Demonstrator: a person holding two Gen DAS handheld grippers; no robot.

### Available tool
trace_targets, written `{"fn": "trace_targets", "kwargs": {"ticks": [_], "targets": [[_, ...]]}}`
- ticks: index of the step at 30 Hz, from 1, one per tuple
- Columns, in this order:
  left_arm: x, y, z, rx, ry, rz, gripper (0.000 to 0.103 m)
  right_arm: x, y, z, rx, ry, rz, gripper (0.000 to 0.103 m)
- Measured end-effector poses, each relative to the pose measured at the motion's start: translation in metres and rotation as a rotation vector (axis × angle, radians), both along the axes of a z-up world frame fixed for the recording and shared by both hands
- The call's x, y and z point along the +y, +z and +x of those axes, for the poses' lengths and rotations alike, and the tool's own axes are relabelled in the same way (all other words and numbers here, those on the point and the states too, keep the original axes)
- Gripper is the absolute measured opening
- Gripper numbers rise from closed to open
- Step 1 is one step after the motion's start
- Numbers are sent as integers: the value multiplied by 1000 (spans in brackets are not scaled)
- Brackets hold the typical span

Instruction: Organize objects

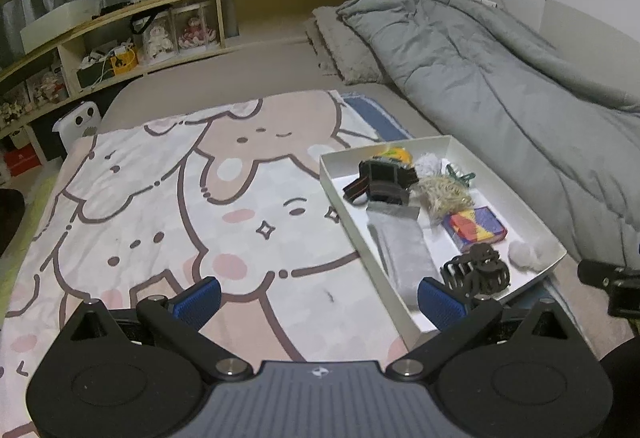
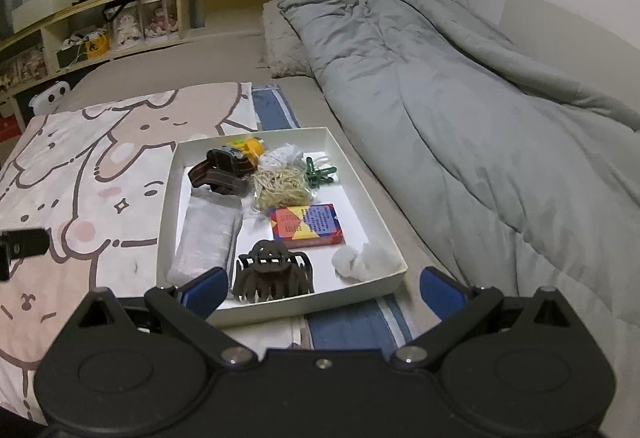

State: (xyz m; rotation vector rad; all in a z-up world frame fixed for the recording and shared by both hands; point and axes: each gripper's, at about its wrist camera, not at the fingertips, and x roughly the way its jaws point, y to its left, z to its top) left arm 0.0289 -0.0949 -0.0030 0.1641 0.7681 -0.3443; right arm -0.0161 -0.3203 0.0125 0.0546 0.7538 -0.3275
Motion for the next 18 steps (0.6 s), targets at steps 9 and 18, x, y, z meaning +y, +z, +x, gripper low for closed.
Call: {"fn": "trace_targets", "kwargs": {"ticks": [9, 18], "targets": [[-1, -11, 2, 30, 9, 16, 103, -2, -5, 0, 10, -22, 23, 103], [0, -11, 2, 37, 12, 11, 103, -2, -6, 2, 24, -18, 20, 103]]}}
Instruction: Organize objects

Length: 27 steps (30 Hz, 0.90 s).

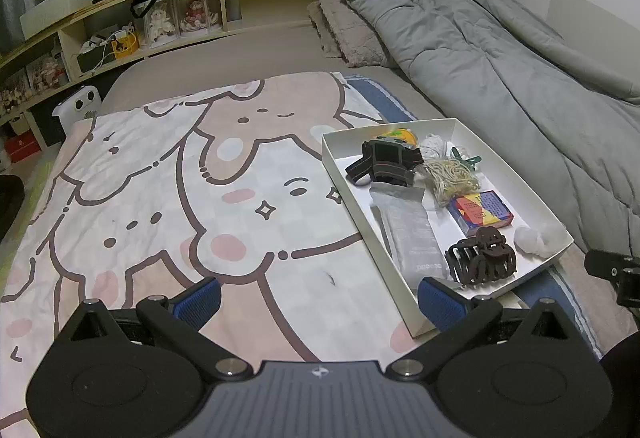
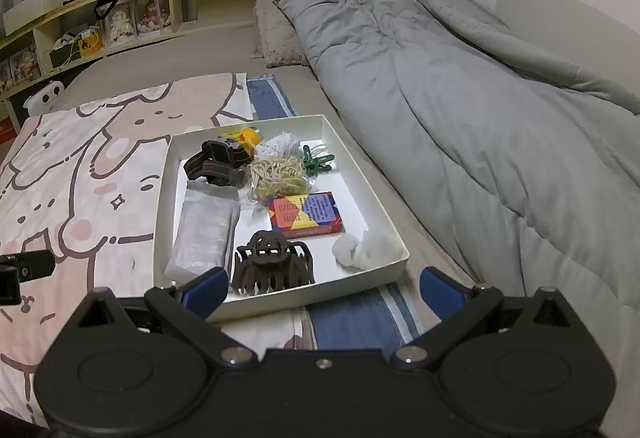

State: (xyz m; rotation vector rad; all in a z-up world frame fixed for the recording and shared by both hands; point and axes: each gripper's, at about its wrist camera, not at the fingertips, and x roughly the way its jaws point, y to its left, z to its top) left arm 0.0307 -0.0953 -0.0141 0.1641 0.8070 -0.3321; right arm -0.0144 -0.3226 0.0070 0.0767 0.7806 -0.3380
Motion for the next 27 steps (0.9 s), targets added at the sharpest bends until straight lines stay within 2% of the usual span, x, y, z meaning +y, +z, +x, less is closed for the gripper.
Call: {"fn": "trace_targets", "kwargs": {"ticks": [27], "targets": [[0, 1, 0, 22, -4, -24, 103, 1, -2, 1, 9, 0, -3, 103]]}}
